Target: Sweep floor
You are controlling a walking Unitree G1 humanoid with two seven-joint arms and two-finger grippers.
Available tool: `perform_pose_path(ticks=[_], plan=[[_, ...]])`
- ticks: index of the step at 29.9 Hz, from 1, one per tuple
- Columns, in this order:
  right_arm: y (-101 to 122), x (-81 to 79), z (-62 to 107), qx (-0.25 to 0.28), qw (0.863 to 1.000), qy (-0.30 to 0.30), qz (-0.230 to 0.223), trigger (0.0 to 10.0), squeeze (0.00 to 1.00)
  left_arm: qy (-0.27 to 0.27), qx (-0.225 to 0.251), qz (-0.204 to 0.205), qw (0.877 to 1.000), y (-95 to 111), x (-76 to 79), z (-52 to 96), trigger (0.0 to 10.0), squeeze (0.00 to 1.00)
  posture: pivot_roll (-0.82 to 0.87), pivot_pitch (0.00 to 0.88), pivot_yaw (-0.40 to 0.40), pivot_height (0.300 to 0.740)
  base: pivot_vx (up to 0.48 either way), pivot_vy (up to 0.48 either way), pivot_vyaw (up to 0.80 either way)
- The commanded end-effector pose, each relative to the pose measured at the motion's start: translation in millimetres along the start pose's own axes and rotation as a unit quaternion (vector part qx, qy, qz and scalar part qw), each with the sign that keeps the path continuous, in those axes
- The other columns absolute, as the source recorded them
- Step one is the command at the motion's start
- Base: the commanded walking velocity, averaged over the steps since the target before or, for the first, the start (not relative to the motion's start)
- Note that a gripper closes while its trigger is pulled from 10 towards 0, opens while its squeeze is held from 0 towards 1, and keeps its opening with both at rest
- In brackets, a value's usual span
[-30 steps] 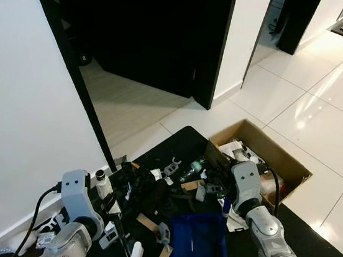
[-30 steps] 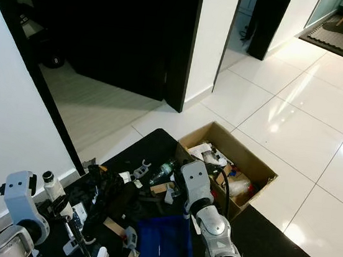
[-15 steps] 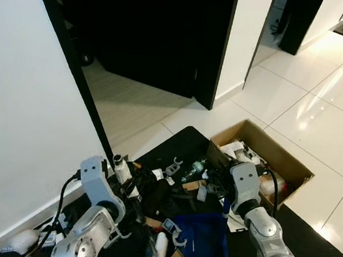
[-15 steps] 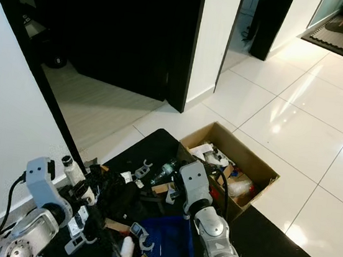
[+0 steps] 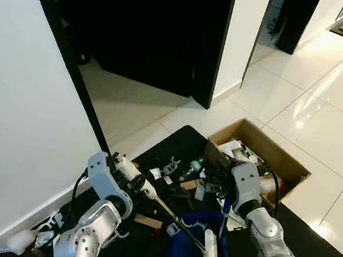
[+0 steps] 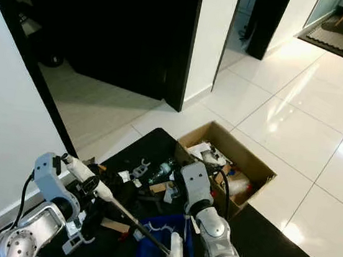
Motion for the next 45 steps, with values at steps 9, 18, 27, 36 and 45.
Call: perform_pose_path(ticks=[9, 18, 27, 36, 45], plan=[[-11, -8.2, 6.0, -0.014, 1.000, 0.008, -0.009, 10.0, 0.00, 0.069, 0.068, -0.151, 0.984, 74, -48.6, 40.2, 10.0, 0.00, 0.15, 0.244, 0.064, 0.740, 0.000, 0.000, 0.00], [-10, -9.3, 5.6, -0.012, 1.000, 0.012, -0.009, 10.0, 0.00, 0.149, 0.063, -0.205, 0.965, 64, -86.3, 45.0, 10.0, 0.00, 0.13, 0.241, 0.057, 0.740, 0.000, 0.000, 0.00], [-10, -7.8, 6.4, -0.010, 1.000, 0.011, -0.007, 10.0, 0.00, 0.215, 0.004, -0.202, 0.955, 14, -125.4, 47.6, 10.0, 0.00, 0.12, 0.246, 0.053, 0.740, 0.000, 0.000, 0.00], [-12, -7.1, 8.3, -0.012, 1.000, 0.010, -0.007, 10.0, 0.00, 0.231, -0.034, -0.098, 0.967, -24, -139.7, 54.5, 10.0, 0.00, 0.12, 0.259, 0.058, 0.740, 0.000, 0.000, 0.00], [-12, -6.9, 9.1, -0.012, 1.000, 0.006, -0.010, 10.0, 0.00, 0.162, -0.093, 0.097, 0.978, -79, -82.8, 42.3, 10.0, 0.00, 0.12, 0.264, 0.063, 0.740, 0.000, 0.000, 0.00]])
Point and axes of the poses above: a point about 5 cm out from each wrist's last joint towards the gripper, its own z axis pointing back from the gripper into the wrist, its own y axis along the axis of the wrist's last joint, x = y × z, the point moved 3 cm from there along -z, pointing out of the wrist towards the gripper, and after that the axes turned 1 degree about -z, right-handed, at the moved point
